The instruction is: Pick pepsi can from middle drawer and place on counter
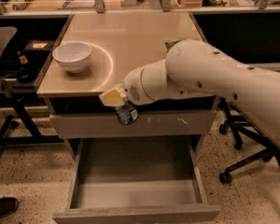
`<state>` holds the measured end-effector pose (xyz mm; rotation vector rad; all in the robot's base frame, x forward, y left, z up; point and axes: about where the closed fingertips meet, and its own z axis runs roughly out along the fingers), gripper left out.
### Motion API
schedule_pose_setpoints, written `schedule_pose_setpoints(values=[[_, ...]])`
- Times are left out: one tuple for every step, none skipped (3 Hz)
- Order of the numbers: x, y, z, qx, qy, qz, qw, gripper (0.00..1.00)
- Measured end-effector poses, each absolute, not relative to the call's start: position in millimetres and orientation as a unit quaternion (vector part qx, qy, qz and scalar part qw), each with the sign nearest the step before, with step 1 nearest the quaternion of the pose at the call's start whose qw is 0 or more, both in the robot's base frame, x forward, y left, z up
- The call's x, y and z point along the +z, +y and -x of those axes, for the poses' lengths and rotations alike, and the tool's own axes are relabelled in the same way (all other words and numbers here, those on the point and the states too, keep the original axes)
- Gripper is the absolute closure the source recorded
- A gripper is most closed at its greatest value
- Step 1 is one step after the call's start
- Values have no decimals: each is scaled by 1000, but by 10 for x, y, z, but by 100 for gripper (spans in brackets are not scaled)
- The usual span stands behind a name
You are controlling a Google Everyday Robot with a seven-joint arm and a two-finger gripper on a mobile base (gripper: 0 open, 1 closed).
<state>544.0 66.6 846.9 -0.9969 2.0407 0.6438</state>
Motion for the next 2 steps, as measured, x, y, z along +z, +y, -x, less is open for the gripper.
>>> schedule_pose_setpoints(values=[[8895,581,-5607,238,794,388,402,100],[8894,581,-5606,239,794,388,402,100]])
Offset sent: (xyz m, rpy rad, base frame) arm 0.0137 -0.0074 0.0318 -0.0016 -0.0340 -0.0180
